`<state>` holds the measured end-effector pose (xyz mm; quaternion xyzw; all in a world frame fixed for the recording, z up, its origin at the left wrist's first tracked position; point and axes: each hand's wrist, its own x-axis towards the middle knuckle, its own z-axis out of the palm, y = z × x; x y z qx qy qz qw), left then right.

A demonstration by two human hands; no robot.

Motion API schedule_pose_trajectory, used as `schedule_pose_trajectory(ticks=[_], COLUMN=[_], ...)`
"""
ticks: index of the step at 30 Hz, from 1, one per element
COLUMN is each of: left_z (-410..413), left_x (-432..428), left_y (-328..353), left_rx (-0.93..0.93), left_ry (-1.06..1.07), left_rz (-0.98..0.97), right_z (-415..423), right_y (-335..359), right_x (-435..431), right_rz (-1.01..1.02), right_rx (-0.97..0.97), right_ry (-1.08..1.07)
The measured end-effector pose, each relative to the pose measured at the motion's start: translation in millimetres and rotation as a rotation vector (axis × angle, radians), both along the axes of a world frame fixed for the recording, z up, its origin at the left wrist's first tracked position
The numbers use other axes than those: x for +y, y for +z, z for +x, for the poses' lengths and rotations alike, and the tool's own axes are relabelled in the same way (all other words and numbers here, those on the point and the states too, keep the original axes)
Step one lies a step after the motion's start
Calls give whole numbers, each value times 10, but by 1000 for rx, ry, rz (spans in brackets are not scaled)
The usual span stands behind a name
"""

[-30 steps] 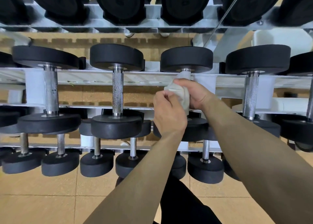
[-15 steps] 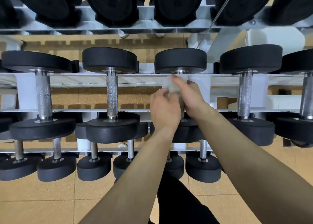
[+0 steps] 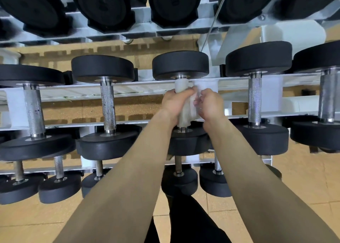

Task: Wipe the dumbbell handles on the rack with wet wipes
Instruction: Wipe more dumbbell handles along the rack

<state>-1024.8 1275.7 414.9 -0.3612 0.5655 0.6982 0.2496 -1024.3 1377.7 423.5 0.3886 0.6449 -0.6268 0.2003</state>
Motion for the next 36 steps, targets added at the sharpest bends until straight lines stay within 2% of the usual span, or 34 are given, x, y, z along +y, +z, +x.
schedule_pose_trajectory(ticks=[2,3,7,9,13,18,20,23,25,28,30,32,34,36], left_z=[-26,-42,-111,-126,-169,-193,-171,-83,2,48,21,-49,-146,-264], left_x=[-90,-114,-143,-144,-129,-55,30,166,223,210,123,14,-65,-101], left_y=[-35,-34,-111,-157,-214,-117,-63,-54,-82,-111,-96,-93,-77,-75], left_rx=[-13,-32,-77,-91,-105,-130,-106,-110,-190,-265,-246,-192,-169,-148], left_ry=[-20,-39,-28,0,0,20,64,35,-2,5,-59,-114,-95,-67], left_rz=[250,314,489,567,607,400,208,-198,-297,-173,-70,114,304,400], right_z=[55,92,357,482,528,517,520,525,519,522,527,526,533,533], right_y=[45,77,175,203,226,203,197,183,182,179,185,188,186,179], right_x=[11,11,-46,-96,-207,-213,-219,-234,-230,-228,-233,-237,-242,-244], right_rz=[-1,27,204,242,469,540,557,565,556,538,535,534,532,528], right_rx=[-15,-14,27,20,32,45,56,78,77,79,86,86,84,90], right_ry=[0,28,196,216,209,204,201,163,135,127,118,104,100,94])
